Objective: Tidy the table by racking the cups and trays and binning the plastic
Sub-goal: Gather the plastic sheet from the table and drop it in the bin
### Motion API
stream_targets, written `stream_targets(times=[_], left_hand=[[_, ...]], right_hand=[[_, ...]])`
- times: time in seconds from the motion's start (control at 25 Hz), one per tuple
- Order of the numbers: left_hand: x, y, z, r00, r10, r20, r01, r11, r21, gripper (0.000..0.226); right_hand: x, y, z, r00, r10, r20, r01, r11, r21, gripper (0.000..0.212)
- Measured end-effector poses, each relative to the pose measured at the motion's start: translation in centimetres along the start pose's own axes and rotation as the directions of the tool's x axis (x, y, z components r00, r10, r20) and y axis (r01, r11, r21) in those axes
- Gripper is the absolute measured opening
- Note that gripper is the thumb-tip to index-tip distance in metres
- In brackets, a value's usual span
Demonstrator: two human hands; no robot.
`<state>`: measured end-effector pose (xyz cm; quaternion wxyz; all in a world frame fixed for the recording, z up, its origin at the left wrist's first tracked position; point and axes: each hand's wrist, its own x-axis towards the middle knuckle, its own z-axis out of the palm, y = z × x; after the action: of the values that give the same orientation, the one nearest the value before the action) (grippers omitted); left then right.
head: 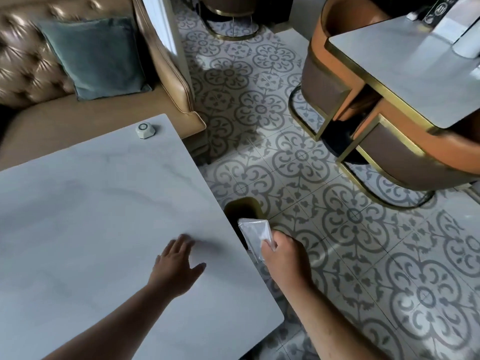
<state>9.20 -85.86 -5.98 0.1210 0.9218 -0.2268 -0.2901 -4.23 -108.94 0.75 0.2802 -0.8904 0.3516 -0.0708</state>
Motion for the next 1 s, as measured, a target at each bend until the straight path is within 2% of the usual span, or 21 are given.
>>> stream_targets(times=[0.12,0.32,0.56,0.72,0.84,1.0], left_hand=[[2.7,0.2,1.7,0.999,-0.02,-0.039,0.025,0.991,0.134,0.083],[8.1,0.3,2.7,0.991,-0.045,-0.125,0.072,0.971,0.229,0.089],[12.8,0.2,1.6,0.96,0.029,-0.279,0.053,0.958,0.282,0.093],[14.6,-0.1,1.1,0.952,0.051,-0.301,0.036,0.961,0.276,0.099],[16.2,-0.2,-0.1,0.955,0.048,-0.292,0.033,0.963,0.266,0.099],[18.8,-0.1,-2.0,0.96,0.09,-0.265,-0.016,0.963,0.269,0.099]], right_hand=[[0.9,2.6,1.3,0.998,0.051,-0.026,-0.051,0.999,0.004,0.051],[3.4,7.2,5.8,0.983,0.178,-0.041,-0.178,0.984,0.012,0.013],[6.5,11.6,13.3,0.947,0.315,0.06,-0.315,0.949,-0.012,0.012],[8.4,14.4,18.1,0.925,0.355,0.136,-0.358,0.934,-0.003,0.009],[10.4,15.5,21.0,0.874,0.419,0.244,-0.427,0.904,-0.023,0.012],[13.1,16.9,24.5,0.868,0.411,0.28,-0.405,0.911,-0.081,0.015]])
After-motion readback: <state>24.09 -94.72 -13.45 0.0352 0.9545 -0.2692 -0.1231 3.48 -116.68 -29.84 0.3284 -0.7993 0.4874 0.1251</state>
